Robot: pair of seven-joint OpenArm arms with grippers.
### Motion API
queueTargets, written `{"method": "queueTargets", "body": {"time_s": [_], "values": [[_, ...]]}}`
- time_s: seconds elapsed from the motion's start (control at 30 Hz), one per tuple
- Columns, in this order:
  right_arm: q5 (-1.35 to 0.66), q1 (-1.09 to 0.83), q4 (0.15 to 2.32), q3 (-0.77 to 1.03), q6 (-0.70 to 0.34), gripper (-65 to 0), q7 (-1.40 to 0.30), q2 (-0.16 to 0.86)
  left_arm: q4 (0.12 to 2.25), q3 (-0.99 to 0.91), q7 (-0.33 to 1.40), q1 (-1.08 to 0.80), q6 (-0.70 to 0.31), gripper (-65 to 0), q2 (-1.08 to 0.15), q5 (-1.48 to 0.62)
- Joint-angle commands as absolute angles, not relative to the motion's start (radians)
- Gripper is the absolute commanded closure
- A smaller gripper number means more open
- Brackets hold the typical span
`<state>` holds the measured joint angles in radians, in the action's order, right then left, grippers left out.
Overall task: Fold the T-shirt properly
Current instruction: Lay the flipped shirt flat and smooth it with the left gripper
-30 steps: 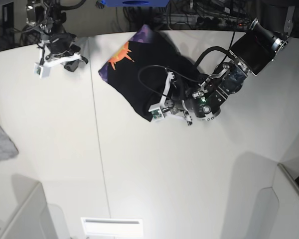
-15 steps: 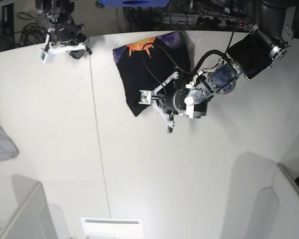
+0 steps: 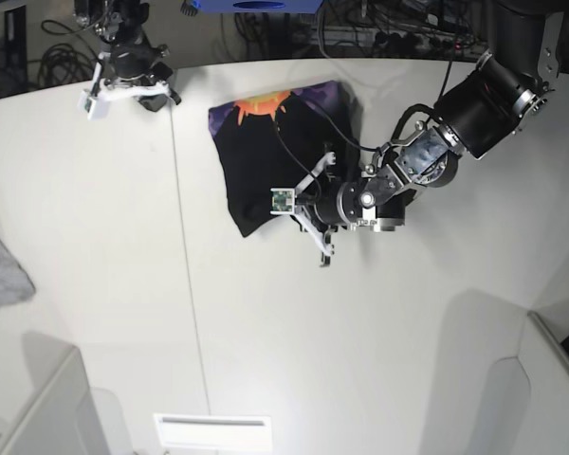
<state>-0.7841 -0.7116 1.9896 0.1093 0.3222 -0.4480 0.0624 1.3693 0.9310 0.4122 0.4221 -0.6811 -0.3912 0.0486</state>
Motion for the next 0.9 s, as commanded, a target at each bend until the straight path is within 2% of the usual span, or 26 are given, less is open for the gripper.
{"method": "queueTargets", "body": {"time_s": [0.0,0.2,0.33,0.53,0.87], "values": [[-0.785,-0.716,2.006,0.114,0.314,0.0,-0.433,0.065,1.345,0.951,0.453,0.429,-0.698,0.0,-0.397,0.084],[-0.785,-0.707,2.005,0.117,0.314,0.0,-0.433,0.062,1.268,1.118,0.349,0.512,-0.698,0.0,-0.400,0.133],[-0.722,-0.707,2.005,0.113,0.314,0.0,-0.433,0.048,1.242,1.133,0.286,0.530,-0.698,0.0,-0.397,0.139],[-0.587,-0.693,2.005,0.111,0.314,0.0,-0.438,-0.035,1.236,1.138,0.208,0.547,-0.698,0.0,-0.377,0.140],[-0.570,-0.687,2.003,0.111,0.314,0.0,-0.440,-0.036,1.231,1.291,0.177,0.616,-0.698,0.0,-0.341,0.139]]}}
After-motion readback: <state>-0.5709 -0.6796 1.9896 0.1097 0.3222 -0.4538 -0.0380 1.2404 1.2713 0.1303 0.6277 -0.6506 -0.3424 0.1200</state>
